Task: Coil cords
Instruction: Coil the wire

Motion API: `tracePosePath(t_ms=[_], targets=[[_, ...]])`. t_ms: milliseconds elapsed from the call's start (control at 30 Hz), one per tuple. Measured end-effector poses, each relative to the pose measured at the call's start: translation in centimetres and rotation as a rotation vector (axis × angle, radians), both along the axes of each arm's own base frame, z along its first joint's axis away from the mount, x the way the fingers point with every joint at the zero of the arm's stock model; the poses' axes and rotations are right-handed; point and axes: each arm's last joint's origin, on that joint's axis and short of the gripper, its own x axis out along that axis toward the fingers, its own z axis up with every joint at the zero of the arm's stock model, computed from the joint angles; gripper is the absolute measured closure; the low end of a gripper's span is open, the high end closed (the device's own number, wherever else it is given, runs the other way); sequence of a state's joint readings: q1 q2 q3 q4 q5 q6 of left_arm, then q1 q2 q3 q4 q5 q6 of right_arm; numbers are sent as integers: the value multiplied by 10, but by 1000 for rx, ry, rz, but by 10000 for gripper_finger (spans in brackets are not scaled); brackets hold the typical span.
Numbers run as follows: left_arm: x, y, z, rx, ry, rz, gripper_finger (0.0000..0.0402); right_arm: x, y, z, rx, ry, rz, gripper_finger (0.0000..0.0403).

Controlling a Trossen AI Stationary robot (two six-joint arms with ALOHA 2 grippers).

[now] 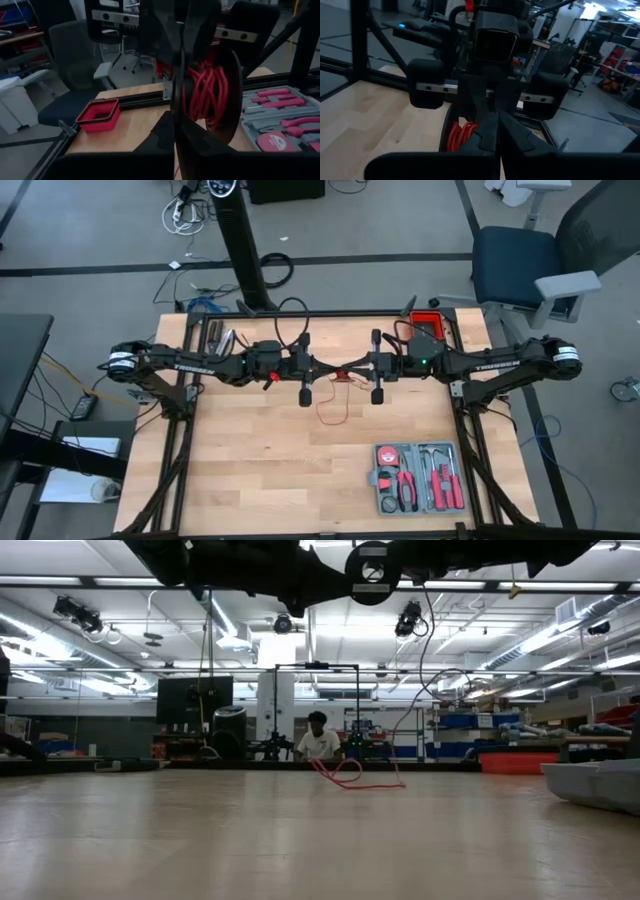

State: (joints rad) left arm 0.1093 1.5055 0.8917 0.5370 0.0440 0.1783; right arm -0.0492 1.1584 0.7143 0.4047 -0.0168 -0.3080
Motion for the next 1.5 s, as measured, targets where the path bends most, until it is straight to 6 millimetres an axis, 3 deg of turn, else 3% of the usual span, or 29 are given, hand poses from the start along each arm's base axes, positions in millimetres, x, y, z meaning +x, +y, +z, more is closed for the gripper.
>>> tracePosePath(t_ms=[167, 333, 533, 667, 933, 1233, 1500], targets=[[0, 1, -1, -17, 16, 31, 400, -8, -1, 6, 14, -6, -65, 371], [-1, 2, 0, -34, 13, 63, 400, -37, -2, 27, 18, -51, -147, 342], [-3, 6, 9, -134, -82, 206, 401, -63, 3, 20, 9, 108, -448, 340], [-5, 10, 15, -228, -169, 342, 401, -57, 7, 10, -17, 172, -542, 344], [-5, 10, 21, -268, -246, 352, 401, -31, 6, -4, -19, 174, -578, 330], [-5, 10, 21, -265, -239, 326, 401, -30, 0, -5, 37, 167, -585, 305], [-5, 9, 21, -265, -242, 323, 401, -27, -4, -5, 85, 150, -517, 309]])
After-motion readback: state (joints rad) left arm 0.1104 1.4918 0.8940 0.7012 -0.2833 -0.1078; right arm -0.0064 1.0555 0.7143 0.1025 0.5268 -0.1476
